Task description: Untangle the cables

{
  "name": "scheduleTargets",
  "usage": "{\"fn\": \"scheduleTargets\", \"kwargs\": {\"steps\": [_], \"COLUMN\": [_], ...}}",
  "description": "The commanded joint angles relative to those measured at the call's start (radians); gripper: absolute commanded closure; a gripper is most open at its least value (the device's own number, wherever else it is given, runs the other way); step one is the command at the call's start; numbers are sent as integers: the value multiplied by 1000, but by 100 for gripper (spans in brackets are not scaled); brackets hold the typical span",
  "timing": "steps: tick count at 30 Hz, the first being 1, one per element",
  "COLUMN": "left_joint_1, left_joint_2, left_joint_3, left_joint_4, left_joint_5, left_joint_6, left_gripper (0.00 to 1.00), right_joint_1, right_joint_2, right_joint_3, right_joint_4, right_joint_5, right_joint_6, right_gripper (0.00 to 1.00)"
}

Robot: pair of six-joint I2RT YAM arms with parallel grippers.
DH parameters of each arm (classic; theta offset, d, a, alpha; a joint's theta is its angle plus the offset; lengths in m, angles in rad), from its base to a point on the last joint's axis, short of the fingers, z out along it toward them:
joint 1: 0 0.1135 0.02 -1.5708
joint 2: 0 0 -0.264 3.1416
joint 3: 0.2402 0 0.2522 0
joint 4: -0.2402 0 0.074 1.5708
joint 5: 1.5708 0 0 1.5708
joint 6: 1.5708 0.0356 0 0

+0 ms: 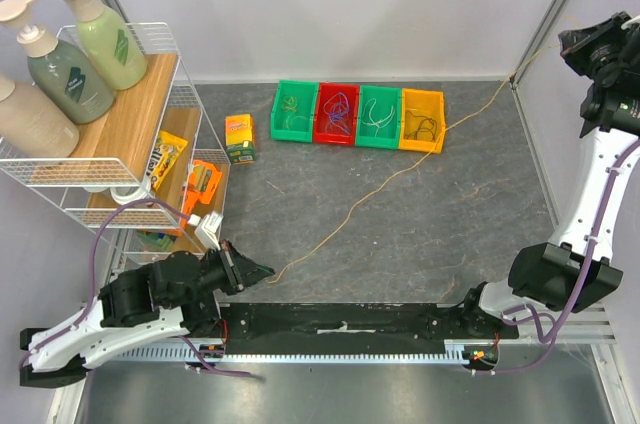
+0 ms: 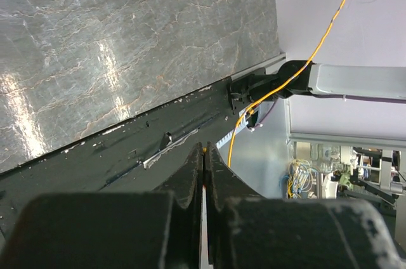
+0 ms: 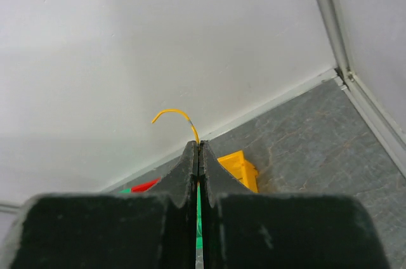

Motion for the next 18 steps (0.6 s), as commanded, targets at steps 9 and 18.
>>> {"fn": "scheduleTargets", "kwargs": {"steps": [9,18], "left_joint_1": [1,-1], "left_joint_2": [-8,-28], "left_joint_3": [51,38], "left_joint_4": [-103,-121], "left_joint_5": [-91,-97], "left_joint_6": [-13,-34], "left_gripper": [98,98], "right_joint_1": [-81,-95], "right_joint_2": [36,129], "right_joint_3": [-75,-32], "right_joint_4": [297,390], "right_joint_5": [-303,-328], "right_joint_6": [280,376], "right_gripper": [100,100]}}
